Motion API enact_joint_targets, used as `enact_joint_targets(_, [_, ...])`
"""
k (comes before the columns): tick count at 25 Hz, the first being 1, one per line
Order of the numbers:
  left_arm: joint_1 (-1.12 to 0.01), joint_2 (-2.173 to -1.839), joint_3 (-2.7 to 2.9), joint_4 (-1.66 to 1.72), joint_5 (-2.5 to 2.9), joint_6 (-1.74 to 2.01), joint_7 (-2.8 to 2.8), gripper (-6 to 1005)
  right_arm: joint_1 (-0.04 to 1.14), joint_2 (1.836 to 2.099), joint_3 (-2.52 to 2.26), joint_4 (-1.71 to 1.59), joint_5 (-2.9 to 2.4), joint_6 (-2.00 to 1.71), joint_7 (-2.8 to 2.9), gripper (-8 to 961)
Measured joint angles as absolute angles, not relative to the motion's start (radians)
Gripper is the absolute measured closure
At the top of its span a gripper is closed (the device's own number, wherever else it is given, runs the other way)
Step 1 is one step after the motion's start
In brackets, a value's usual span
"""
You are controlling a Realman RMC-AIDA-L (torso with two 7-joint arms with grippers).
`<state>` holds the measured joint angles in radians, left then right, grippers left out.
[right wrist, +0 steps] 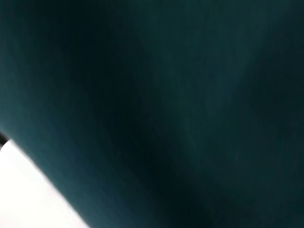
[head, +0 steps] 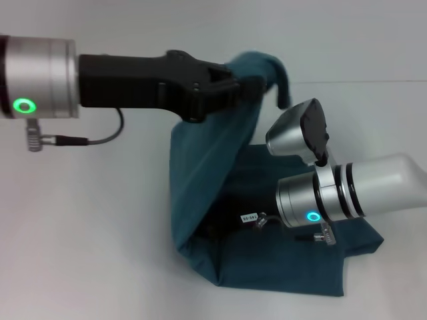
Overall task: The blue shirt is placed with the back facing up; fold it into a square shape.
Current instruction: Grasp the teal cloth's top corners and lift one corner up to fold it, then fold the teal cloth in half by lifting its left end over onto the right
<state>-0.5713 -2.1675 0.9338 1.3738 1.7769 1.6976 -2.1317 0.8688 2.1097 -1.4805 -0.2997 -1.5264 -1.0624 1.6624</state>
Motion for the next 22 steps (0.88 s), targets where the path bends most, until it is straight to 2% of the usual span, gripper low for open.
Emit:
enact_joint_targets(13, [-0.593,-2.168,0.978,1.099,1.773,1.572,-1.946,957,0.796,2.097,-1.475,-0.33,-1.502,-1.087,1.677,883])
enact_joint_targets(18, [-0.588,-2.168,1.012,1.045,1.773,1.523,-1.92,957,0.72,2.089,-1.476,-0.423,-1.541,-1.086,1.759,885])
enact_joint_targets(22, [-0.579,-2.17,1.04,1.014,1.773,1.481,-1.898,956,0.605,2.079,-1.465,-0.573,-1.598,-1.083,1.85,886])
